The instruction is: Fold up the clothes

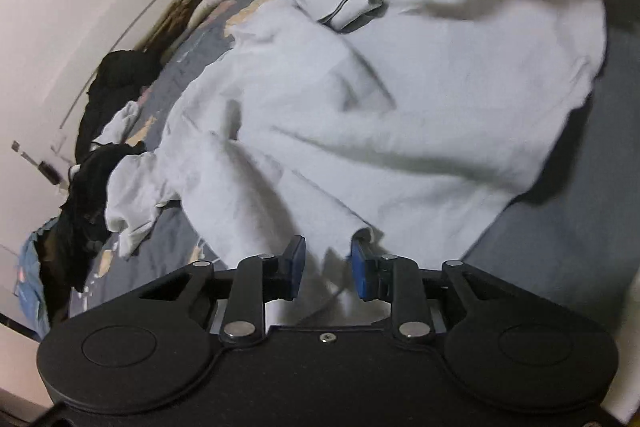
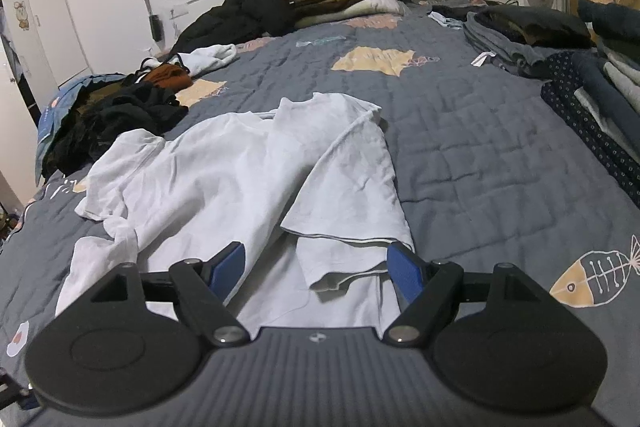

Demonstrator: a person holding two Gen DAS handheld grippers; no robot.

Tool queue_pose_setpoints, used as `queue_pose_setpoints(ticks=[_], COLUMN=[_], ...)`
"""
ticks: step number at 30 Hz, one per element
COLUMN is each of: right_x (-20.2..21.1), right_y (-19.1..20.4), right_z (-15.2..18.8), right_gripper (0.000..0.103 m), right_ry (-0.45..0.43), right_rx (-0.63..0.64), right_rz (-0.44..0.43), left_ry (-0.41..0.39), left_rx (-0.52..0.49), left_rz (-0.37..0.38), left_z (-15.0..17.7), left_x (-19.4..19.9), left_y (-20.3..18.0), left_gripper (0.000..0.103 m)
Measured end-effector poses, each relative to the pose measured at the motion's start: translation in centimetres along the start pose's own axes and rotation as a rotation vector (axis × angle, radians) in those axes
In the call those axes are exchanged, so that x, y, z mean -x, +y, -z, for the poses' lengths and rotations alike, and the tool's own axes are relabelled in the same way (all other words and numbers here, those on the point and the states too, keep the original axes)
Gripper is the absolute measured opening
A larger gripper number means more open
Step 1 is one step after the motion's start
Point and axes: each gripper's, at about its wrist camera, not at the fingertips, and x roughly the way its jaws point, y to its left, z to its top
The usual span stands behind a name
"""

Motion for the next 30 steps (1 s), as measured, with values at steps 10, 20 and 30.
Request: queue_pose_setpoints(ticks=[10, 20, 30], right_x=[-1.5, -1.4, 6.1], right_y=[0.1, 0.5, 5.1], right_z=[-0.3, -0.3, 4.4], right_gripper=[0.077, 0.077, 0.077], right_ry=[0.017, 0.047, 0.071], right_rx=[0.012, 0.084, 0.369], right_rz=[-0.005, 0.002, -0.059], left_ry=[-0.053, 0.256, -0.203], left_rx=[0.316, 0.422, 0.750], left_rz=[-0.072, -0.264, 0.020], left_z=[2.2, 9.5, 5.9], left_x=[4.5, 5.1, 10.2], left_y=[8.4, 15.7, 11.0], left_gripper=[0.011, 0.001, 0.054])
